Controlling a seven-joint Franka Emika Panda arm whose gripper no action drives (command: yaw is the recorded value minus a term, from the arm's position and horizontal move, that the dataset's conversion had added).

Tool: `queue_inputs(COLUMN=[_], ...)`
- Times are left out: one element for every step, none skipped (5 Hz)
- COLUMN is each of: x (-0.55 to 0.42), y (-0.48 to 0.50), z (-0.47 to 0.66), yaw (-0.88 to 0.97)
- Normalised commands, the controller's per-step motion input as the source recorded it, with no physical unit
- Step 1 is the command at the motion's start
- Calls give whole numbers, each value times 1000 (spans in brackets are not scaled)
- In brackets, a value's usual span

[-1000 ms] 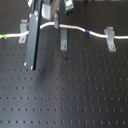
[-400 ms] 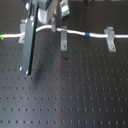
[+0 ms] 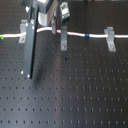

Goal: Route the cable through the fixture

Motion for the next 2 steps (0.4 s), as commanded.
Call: queue_inputs(x=[1, -3], y=[-483, -10], z=[250, 0], yaw=[-477, 0])
